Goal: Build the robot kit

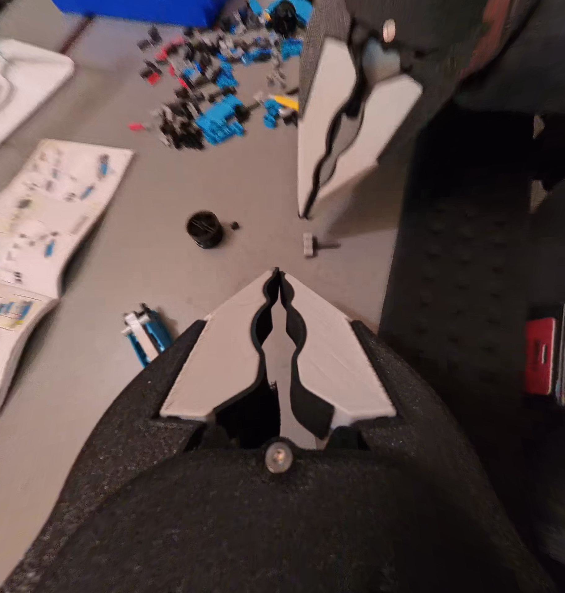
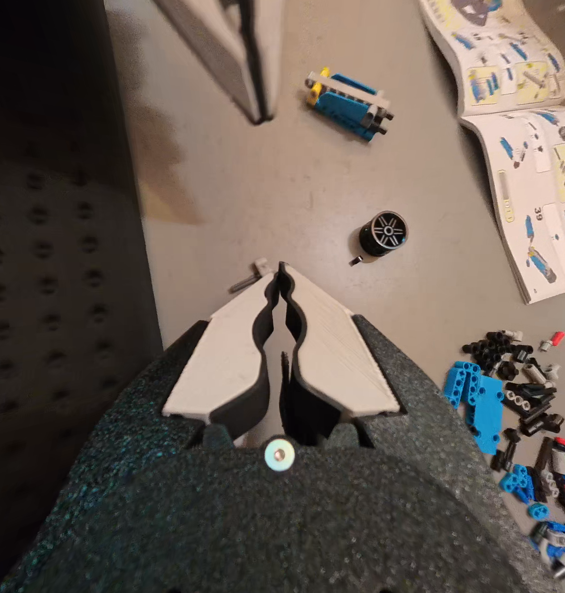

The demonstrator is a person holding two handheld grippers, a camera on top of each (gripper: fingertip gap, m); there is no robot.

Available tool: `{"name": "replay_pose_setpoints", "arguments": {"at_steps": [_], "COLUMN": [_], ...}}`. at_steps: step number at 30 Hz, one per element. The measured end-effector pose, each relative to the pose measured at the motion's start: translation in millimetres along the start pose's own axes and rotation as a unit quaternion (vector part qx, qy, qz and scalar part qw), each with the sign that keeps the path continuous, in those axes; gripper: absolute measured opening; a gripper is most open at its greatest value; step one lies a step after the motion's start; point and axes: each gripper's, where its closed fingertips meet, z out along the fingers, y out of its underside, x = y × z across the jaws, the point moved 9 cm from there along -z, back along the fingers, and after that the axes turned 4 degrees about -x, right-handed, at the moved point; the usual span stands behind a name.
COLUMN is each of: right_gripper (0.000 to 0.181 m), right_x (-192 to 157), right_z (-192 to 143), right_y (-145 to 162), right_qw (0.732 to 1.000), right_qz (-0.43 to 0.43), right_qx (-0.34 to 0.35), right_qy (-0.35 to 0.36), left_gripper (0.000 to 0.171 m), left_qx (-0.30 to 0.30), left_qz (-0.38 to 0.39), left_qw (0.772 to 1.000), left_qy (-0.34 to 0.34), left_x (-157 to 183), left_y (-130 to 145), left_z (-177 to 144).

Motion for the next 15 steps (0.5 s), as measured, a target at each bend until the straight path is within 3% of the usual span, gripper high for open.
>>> {"name": "replay_pose_setpoints", "arguments": {"at_steps": [6,10,15], "right_gripper": [0.001,0.005,0.010], "right_x": [11,-5,-25], "right_z": [-17,-12,2], "right_y": [8,15,15], "right_qw": [0.996,0.993,0.993], "right_qz": [0.063,0.094,0.112], "right_qx": [0.060,0.022,0.004], "right_qy": [-0.012,-0.061,-0.035], "left_gripper": [0.000,0.014,0.026], "left_qx": [-0.008,-0.012,-0.026], "left_qz": [-0.017,-0.024,-0.021], "left_qw": [1.000,0.999,0.996], "left_qy": [0.018,0.039,0.086], "left_x": [3,4,10], "left_y": [15,11,7], "left_z": [17,32,58]}}
